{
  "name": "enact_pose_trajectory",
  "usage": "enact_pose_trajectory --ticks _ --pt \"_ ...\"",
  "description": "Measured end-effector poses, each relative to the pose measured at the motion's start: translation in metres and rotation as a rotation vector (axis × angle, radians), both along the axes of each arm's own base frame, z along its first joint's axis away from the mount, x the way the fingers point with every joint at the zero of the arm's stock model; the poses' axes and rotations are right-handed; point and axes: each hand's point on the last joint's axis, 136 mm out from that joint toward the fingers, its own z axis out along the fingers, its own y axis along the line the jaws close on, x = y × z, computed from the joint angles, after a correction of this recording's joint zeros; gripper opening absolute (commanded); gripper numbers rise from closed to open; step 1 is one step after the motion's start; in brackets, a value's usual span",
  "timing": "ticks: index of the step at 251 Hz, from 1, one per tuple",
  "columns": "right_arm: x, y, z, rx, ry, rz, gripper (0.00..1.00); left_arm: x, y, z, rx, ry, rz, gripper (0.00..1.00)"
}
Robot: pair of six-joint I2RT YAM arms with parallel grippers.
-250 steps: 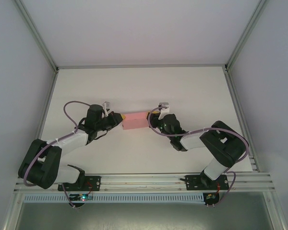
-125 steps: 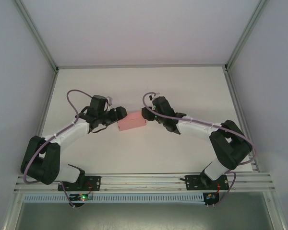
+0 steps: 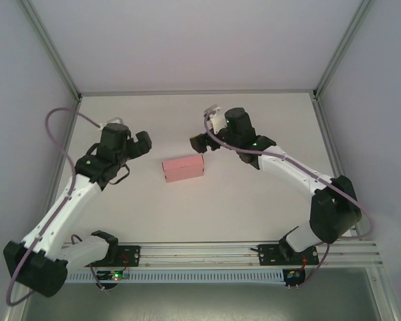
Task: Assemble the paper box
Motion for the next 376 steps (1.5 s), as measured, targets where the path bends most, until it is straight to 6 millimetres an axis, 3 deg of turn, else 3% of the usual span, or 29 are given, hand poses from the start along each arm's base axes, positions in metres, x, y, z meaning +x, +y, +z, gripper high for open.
enact_pose_trajectory --ticks 26,47,90,119,159,191,206,219,231,251,260,297,357,376 --pt "-0.039 0.013 -0.006 -0.174 -0.177 0.356 0.98 -0.024 0.024 -0.01 0.062 0.005 0.074 1.0" --pt "-0.052 0.022 -0.012 -0.28 -0.236 0.567 0.98 -0.04 0.036 -0.028 0.095 0.045 0.108 1.0" --pt "-0.039 0.043 -0.021 -0.435 -0.262 0.856 0.98 -0.065 0.05 -0.057 0.132 0.129 0.149 1.0" --pt "-0.034 0.048 -0.049 -0.528 -0.184 0.962 0.98 -0.073 0.055 -0.062 0.137 0.146 0.172 1.0" --pt "-0.053 0.054 -0.086 -0.586 -0.05 1.086 0.98 -0.08 0.057 -0.066 0.122 0.149 0.19 1.0" --pt "-0.063 0.062 -0.104 -0.616 -0.007 1.073 0.97 -0.085 0.059 -0.075 0.119 0.164 0.197 1.0" --pt "-0.063 0.066 -0.119 -0.644 -0.017 1.046 0.92 -0.086 0.059 -0.077 0.118 0.169 0.201 1.0" --pt "-0.055 0.073 -0.118 -0.654 -0.063 1.002 0.85 -0.086 0.059 -0.077 0.115 0.167 0.203 1.0" --pt "-0.051 0.074 -0.118 -0.672 -0.083 0.969 0.74 -0.086 0.059 -0.076 0.11 0.162 0.206 1.0" --pt "-0.041 0.079 -0.12 -0.69 -0.125 0.901 0.42 -0.086 0.059 -0.075 0.106 0.156 0.208 1.0" --pt "-0.037 0.08 -0.12 -0.701 -0.151 0.869 0.36 -0.087 0.059 -0.074 0.105 0.154 0.209 1.0" --pt "-0.027 0.07 -0.116 -0.76 -0.211 0.758 0.3 -0.086 0.059 -0.074 0.104 0.152 0.208 1.0" --pt "-0.002 0.038 -0.095 -0.896 -0.342 0.552 0.29 -0.083 0.058 -0.071 0.097 0.136 0.207 1.0" --pt "0.008 0.023 -0.087 -0.941 -0.387 0.456 0.33 -0.082 0.058 -0.07 0.094 0.127 0.207 1.0"
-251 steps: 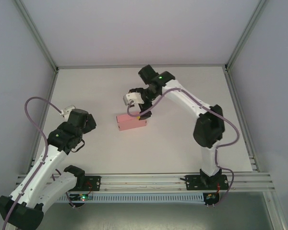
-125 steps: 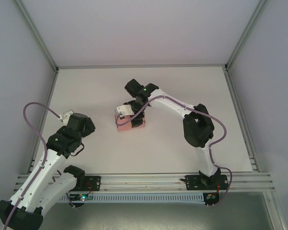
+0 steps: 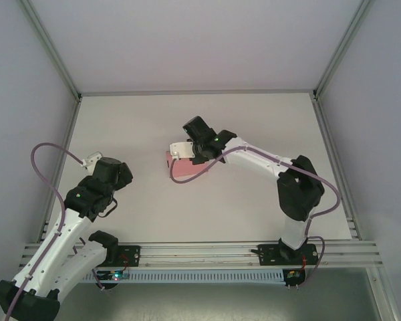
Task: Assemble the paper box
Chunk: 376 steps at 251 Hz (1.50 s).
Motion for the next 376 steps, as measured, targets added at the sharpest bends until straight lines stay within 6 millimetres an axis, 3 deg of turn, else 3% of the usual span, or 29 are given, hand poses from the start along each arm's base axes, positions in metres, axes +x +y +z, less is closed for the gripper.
enact_pose_trajectory --ticks 36,52,71,86,100,125,154,172,191,233,280,305,334,376 --pt "0.011 -0.016 -0.002 0.01 0.006 -0.062 0.4 0.002 -0.001 -0.002 0.002 0.008 -0.005 1.0" --pt "0.009 -0.016 -0.004 0.041 0.043 -0.067 0.49 0.003 -0.002 -0.004 0.003 0.018 -0.01 1.0" --pt "0.004 -0.013 -0.006 0.091 0.093 -0.05 0.76 0.006 -0.005 -0.005 -0.007 0.02 -0.019 1.0" --pt "-0.001 -0.011 -0.006 0.14 0.139 -0.039 0.84 0.012 -0.013 -0.005 -0.036 0.006 -0.041 1.0" --pt "-0.004 -0.009 -0.004 0.198 0.189 -0.037 0.98 0.021 -0.025 -0.009 -0.079 -0.004 -0.081 1.0" --pt "0.004 -0.011 0.005 0.293 0.283 -0.035 0.98 0.041 -0.058 -0.021 -0.182 0.002 -0.188 1.0" --pt "0.042 -0.017 0.024 0.414 0.315 -0.111 0.98 0.067 -0.097 -0.046 -0.299 0.071 -0.299 1.0" --pt "0.059 -0.024 0.025 0.46 0.334 -0.164 0.98 0.079 -0.118 -0.07 -0.363 0.148 -0.355 1.0" --pt "0.062 -0.028 0.019 0.473 0.364 -0.201 0.98 0.089 -0.133 -0.089 -0.429 0.193 -0.403 1.0" --pt "0.059 -0.026 0.005 0.49 0.427 -0.24 0.98 0.115 -0.142 -0.098 -0.536 0.164 -0.467 1.0" --pt "0.063 -0.03 -0.007 0.521 0.496 -0.309 0.98 0.149 -0.165 -0.092 -0.59 0.11 -0.642 0.85" --pt "0.075 -0.034 -0.014 0.537 0.527 -0.351 0.98 0.15 -0.177 -0.096 -0.618 0.121 -0.732 0.83" --pt "0.084 -0.035 -0.015 0.549 0.555 -0.378 0.98 0.144 -0.178 -0.104 -0.586 0.156 -0.765 0.74" --pt "0.089 -0.032 -0.008 0.567 0.573 -0.382 0.98 0.141 -0.186 -0.122 -0.574 0.217 -0.797 0.49"
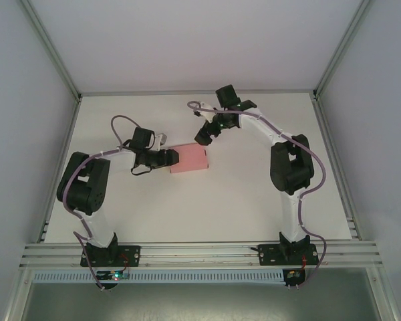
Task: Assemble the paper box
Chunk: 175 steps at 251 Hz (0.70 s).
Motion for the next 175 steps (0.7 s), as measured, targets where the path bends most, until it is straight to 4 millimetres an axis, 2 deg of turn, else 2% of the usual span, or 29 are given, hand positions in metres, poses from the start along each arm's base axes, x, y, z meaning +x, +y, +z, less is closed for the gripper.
enact_pose_trajectory --ticks 17,46,89,114,136,175 --pt "0.0 0.001 0.001 0.003 0.007 0.003 0.98 0.003 -0.006 0.004 0.001 -0.02 -0.024 0.38" --pt "-0.004 0.001 -0.002 -0.006 0.039 0.019 0.98 0.0 -0.018 0.006 0.041 -0.068 -0.071 0.3" --pt "-0.021 -0.001 -0.01 -0.049 0.113 0.061 0.98 -0.015 -0.035 0.007 0.128 -0.163 -0.12 0.21" --pt "-0.035 -0.007 -0.019 -0.071 0.194 0.04 0.98 -0.025 -0.04 0.007 0.175 -0.24 -0.118 0.2" --pt "-0.056 -0.014 -0.036 -0.094 0.278 0.012 0.98 -0.034 -0.041 0.007 0.193 -0.303 -0.109 0.21" --pt "-0.112 -0.031 -0.066 -0.178 0.4 0.009 0.98 -0.035 -0.04 0.007 0.19 -0.372 -0.078 0.2"
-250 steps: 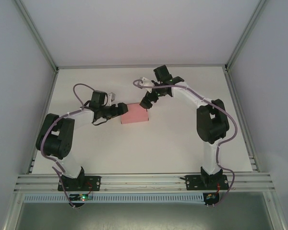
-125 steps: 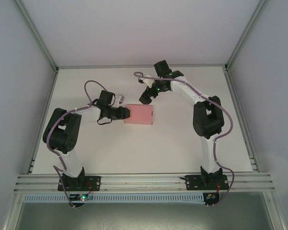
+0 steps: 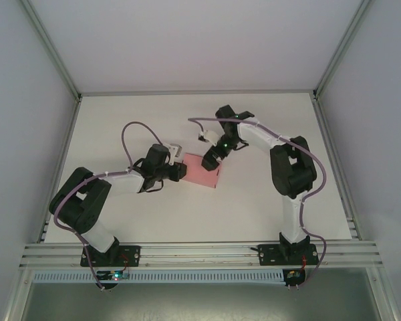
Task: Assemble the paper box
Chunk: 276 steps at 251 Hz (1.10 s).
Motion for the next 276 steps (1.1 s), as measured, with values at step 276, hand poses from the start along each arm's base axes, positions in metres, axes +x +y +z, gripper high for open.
enact_pose_trajectory --ticks 276 --pt "-0.054 -0.029 0.048 0.249 -0.494 -0.114 0.98 0.005 -0.004 0.001 0.001 -0.022 0.036 0.13"
